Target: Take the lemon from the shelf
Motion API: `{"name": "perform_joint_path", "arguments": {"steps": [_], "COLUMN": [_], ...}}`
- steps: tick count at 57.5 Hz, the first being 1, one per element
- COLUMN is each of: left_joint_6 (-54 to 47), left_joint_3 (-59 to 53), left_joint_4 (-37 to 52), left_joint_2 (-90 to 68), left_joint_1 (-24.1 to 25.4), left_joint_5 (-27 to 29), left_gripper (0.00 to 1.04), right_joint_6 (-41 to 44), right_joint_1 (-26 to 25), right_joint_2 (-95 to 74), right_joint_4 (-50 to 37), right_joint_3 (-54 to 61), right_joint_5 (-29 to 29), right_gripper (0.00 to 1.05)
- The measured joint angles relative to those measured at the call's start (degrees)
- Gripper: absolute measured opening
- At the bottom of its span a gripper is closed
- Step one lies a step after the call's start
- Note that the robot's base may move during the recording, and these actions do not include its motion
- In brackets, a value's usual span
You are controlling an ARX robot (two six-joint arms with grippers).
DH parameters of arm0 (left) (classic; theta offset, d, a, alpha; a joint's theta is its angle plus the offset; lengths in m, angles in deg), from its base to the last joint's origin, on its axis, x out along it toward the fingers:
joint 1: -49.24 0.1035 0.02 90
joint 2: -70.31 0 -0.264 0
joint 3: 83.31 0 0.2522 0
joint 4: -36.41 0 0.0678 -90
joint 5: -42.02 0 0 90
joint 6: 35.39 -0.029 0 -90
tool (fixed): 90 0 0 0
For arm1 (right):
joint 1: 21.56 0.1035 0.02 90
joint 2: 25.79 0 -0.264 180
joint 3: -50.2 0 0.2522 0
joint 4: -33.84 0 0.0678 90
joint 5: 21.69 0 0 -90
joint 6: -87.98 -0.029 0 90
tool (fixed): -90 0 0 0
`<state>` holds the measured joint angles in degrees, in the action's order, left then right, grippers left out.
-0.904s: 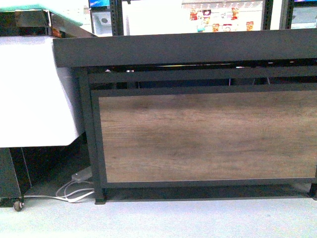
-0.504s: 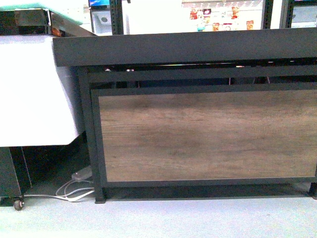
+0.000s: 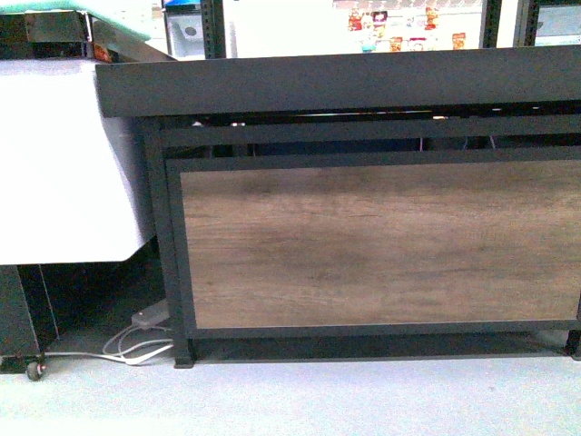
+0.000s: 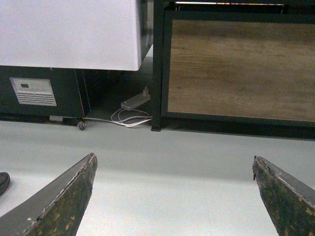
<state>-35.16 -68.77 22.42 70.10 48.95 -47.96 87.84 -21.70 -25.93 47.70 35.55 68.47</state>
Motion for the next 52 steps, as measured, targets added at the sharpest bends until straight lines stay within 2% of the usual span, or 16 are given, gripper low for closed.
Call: {"name": "perform_joint_path", "arguments": {"steps": [52], "left_joint_6": [0.0], "left_joint_3": [0.0], "left_joint_4": [0.0], "left_joint_2": [0.0], "left_joint_1": [0.0], "left_joint_5": [0.0], "left_gripper": [0.97], "right_joint_6": [0.0], "right_joint_1": [0.0], "right_joint_2": [0.0], "right_joint_4": [0.0], "right_joint_3": [0.0], "right_joint_5": [0.0], "right_gripper": [1.02]}}
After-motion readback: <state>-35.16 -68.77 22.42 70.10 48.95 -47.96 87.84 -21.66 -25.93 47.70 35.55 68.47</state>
